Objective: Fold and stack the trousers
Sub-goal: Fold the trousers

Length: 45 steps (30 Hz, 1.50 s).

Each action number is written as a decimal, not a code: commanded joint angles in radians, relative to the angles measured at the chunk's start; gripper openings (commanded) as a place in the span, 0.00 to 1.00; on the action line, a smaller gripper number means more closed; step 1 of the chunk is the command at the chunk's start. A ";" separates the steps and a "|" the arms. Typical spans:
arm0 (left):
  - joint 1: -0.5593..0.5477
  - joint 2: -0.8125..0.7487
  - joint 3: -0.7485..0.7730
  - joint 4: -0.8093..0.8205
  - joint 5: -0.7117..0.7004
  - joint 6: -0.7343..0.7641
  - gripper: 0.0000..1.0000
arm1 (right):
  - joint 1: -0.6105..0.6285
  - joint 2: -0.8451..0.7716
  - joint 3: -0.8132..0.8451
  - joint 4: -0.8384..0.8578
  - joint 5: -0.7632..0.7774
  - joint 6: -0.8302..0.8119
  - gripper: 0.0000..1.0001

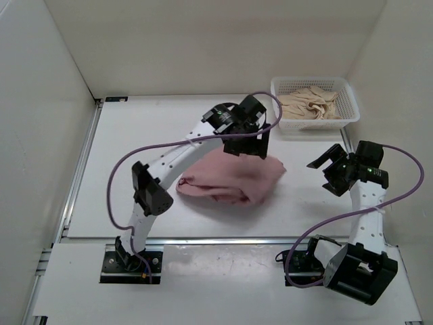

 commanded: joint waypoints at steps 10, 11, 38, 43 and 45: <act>0.205 -0.286 -0.178 0.073 0.100 0.054 0.99 | 0.028 -0.008 -0.036 0.032 -0.240 -0.123 1.00; 0.243 -0.286 -0.217 0.064 0.073 0.066 0.97 | 0.053 0.001 -0.036 0.032 -0.250 -0.134 1.00; 0.496 -0.157 -0.912 0.343 0.169 0.137 0.10 | 0.724 0.267 0.205 0.087 0.211 0.055 0.00; 0.505 -0.281 -0.983 0.343 0.144 0.109 0.10 | 0.745 0.331 0.404 0.040 0.211 -0.011 0.00; 0.518 -0.310 -0.995 0.343 0.144 0.109 0.10 | 0.732 0.372 0.481 0.030 0.211 -0.035 0.00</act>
